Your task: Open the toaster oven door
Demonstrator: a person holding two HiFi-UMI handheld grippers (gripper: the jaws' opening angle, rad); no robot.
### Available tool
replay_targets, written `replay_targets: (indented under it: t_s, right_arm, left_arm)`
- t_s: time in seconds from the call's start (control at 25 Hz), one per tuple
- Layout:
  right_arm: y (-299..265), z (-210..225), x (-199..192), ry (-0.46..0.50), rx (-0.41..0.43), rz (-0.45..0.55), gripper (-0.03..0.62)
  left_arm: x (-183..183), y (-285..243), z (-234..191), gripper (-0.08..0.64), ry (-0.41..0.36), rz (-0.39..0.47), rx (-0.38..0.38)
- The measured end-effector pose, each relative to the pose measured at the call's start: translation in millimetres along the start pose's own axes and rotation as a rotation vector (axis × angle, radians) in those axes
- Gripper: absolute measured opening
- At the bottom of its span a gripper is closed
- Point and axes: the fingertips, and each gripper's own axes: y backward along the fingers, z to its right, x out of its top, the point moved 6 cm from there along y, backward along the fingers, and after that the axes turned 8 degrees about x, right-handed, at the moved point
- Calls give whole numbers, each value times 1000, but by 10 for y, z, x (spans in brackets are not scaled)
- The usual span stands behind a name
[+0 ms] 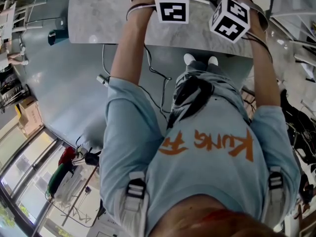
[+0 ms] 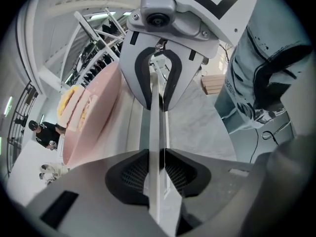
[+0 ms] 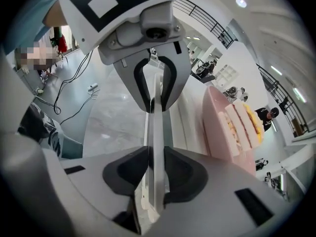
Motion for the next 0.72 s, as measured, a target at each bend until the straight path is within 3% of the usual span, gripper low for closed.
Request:
replay_targets:
  t_s: [0.44, 0.72]
  right_arm:
    - [5, -162, 40, 20, -12, 37, 87]
    - [17, -446, -53, 50, -82, 33, 84]
  left_arm:
    - [-23, 57, 168, 92, 22, -3, 30]
    - [99, 76, 427, 92, 45, -30, 82]
